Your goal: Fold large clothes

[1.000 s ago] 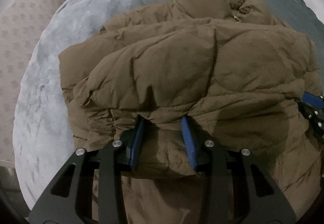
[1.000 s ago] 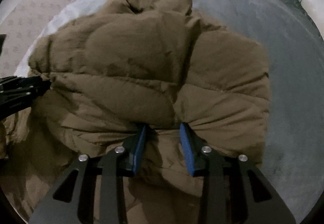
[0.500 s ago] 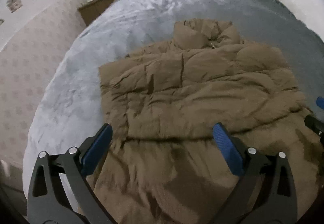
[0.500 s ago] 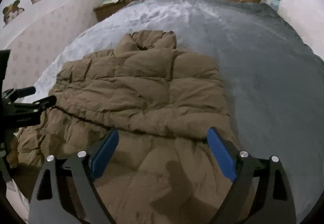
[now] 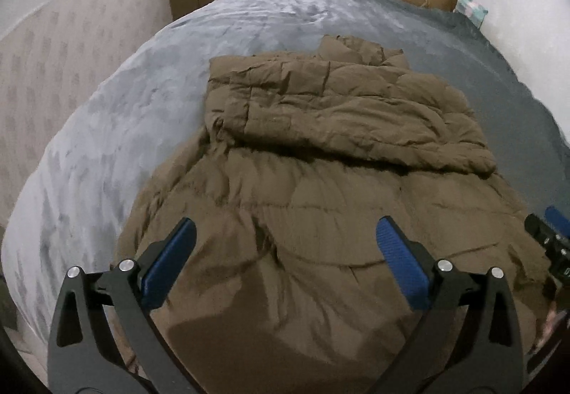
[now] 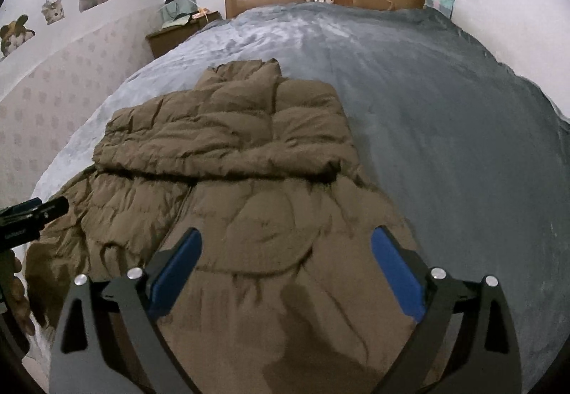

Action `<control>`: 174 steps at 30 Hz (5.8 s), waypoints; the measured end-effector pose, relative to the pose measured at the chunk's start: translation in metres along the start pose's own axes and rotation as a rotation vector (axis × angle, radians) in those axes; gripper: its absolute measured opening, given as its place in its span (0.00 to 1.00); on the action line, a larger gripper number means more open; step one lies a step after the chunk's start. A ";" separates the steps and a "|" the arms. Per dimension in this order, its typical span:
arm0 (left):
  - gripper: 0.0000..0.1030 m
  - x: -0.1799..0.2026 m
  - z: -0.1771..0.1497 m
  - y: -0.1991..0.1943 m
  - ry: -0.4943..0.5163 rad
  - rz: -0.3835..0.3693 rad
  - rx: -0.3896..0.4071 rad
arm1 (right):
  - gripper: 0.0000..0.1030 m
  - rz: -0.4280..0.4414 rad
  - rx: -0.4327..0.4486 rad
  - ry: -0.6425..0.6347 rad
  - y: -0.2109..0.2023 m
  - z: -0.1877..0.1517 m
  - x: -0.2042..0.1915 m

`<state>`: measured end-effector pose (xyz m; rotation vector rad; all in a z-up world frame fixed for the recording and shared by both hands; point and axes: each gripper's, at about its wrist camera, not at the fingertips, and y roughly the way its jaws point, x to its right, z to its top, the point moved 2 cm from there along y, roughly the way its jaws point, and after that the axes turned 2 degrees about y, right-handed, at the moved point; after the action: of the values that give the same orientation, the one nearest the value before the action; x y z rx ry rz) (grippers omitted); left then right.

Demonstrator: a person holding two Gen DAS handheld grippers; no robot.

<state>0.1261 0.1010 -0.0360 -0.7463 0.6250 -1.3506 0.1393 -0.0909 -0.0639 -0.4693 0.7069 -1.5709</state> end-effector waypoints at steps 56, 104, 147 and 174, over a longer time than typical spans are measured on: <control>0.01 -0.089 -0.079 -0.062 -0.062 -0.229 -0.020 | 0.95 -0.003 0.081 -0.020 -0.061 -0.073 0.018; 0.20 -0.171 -0.138 -0.008 -0.309 -0.098 -0.123 | 0.95 -0.069 0.043 -0.024 -0.054 -0.096 0.052; 0.22 -0.138 -0.130 -0.013 -0.079 0.014 -0.069 | 0.19 -0.008 -0.051 -0.005 -0.060 -0.160 0.025; 0.21 -0.130 -0.084 -0.047 -0.018 -0.064 0.033 | 0.17 0.035 0.145 -0.074 -0.087 -0.078 0.017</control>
<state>0.0155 0.2177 -0.0549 -0.7567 0.5674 -1.4076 0.0212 -0.0923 -0.0631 -0.4038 0.5381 -1.5512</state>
